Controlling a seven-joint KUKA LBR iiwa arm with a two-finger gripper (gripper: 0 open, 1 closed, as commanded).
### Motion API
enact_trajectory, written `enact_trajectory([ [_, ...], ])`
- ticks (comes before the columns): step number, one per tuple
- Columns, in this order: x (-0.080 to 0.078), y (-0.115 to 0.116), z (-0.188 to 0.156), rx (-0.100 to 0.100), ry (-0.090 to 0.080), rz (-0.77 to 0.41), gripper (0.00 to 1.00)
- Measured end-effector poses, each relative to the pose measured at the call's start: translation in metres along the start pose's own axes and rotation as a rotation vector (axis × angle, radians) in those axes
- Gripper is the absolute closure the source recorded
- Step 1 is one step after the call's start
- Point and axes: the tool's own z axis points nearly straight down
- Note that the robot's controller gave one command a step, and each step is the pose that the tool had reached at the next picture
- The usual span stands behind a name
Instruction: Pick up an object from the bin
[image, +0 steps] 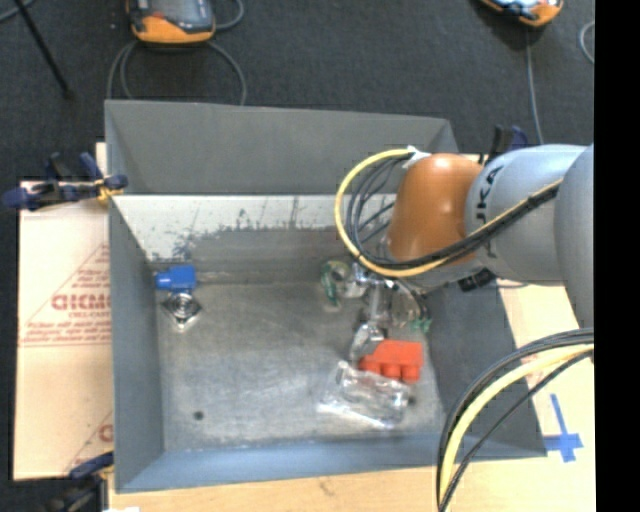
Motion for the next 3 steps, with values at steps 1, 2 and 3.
enact_trajectory([
  [1,0.059,-0.045,-0.017,0.002,-0.007,-0.033,0.00],
  [2,0.067,-0.089,-0.006,0.000,-0.010,-0.292,0.00],
  [3,0.067,-0.087,-0.006,-0.002,-0.011,-0.290,1.00],
])
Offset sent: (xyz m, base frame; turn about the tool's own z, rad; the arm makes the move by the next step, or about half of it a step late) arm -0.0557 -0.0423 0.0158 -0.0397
